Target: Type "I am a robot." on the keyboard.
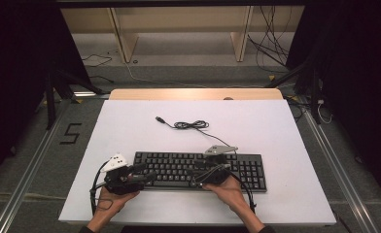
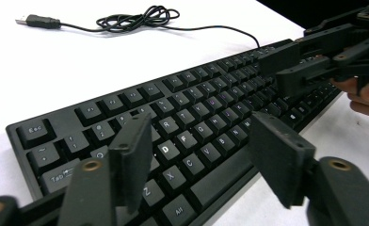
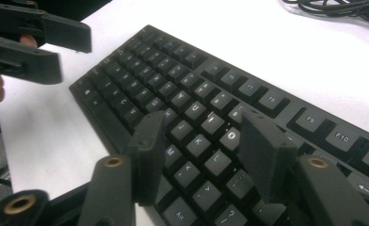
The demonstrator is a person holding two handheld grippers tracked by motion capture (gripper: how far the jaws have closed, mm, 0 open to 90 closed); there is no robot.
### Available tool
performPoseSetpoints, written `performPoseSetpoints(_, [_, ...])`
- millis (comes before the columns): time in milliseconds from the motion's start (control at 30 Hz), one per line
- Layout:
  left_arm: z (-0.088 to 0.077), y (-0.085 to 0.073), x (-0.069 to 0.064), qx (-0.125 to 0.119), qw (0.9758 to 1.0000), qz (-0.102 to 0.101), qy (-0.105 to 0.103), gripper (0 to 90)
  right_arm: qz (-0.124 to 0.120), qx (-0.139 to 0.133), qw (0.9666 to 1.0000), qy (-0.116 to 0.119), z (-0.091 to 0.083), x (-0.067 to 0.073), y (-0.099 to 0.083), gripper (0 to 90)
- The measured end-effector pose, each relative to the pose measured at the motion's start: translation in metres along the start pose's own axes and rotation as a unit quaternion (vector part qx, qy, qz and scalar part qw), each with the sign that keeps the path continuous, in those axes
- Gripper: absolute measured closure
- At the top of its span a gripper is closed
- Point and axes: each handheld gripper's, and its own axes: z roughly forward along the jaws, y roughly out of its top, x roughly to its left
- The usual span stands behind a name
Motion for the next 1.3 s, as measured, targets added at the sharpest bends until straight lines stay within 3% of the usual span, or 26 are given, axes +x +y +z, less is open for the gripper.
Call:
performPoseSetpoints(300, [0.012, 0.006, 0.000, 0.015, 0.9999, 0.004, 0.005, 54.8, -0.003, -0.010, 0.9999, 0.002, -0.010, 0.000, -0.006, 46.5])
performPoseSetpoints(800, [0.040, 0.019, -0.002, 0.046, 0.9987, 0.019, -0.010, 76.5, -0.009, -0.022, 0.9997, 0.009, -0.024, 0.004, -0.015, 40.9])
performPoseSetpoints(1300, [0.062, 0.026, -0.002, 0.077, 0.9966, 0.027, -0.010, 88.7, -0.009, -0.022, 0.9997, 0.010, -0.031, 0.007, -0.021, 39.2])
